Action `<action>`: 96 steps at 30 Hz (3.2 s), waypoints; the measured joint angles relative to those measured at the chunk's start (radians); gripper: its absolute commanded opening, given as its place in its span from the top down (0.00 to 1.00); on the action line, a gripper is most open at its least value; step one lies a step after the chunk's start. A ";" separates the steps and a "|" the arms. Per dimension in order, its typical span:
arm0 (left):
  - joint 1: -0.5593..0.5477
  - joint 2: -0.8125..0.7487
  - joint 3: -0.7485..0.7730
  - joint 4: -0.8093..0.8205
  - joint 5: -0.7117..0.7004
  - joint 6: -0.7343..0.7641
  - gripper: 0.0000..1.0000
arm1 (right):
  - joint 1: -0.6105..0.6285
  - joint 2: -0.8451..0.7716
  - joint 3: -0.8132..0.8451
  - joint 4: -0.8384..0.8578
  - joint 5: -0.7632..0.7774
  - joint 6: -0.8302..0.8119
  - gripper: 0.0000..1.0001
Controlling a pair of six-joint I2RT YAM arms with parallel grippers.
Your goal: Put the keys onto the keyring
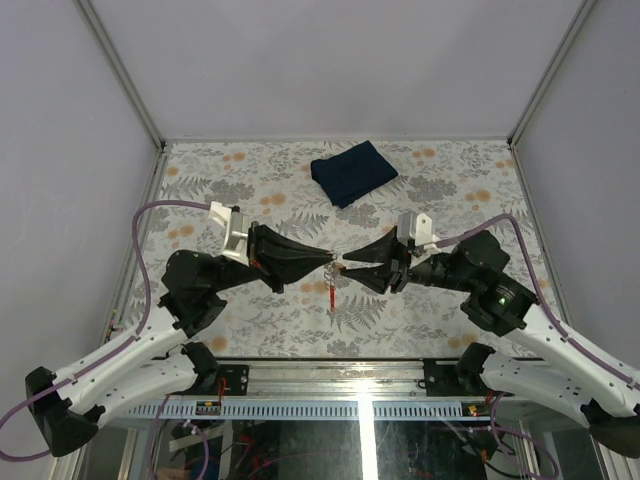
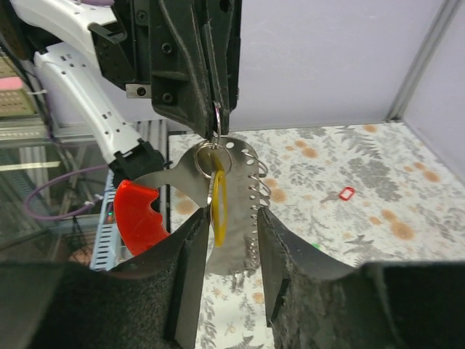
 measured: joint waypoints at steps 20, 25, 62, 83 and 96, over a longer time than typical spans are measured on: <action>0.000 0.039 0.098 -0.476 -0.140 0.206 1.00 | 0.001 -0.108 0.000 -0.200 0.424 -0.098 0.49; 0.000 0.051 0.098 -0.603 -0.171 0.283 1.00 | 0.001 -0.122 0.000 -0.237 0.579 -0.098 0.49; -0.011 0.534 0.160 -0.732 -0.320 0.435 0.99 | 0.001 -0.212 -0.004 -0.300 0.734 -0.034 0.48; -0.040 0.777 0.230 -0.614 -0.349 0.321 0.00 | 0.001 -0.237 -0.084 -0.330 0.901 0.067 0.36; -0.097 0.349 0.148 -0.329 -0.256 0.064 0.00 | 0.001 -0.053 -0.263 0.008 1.122 0.245 0.15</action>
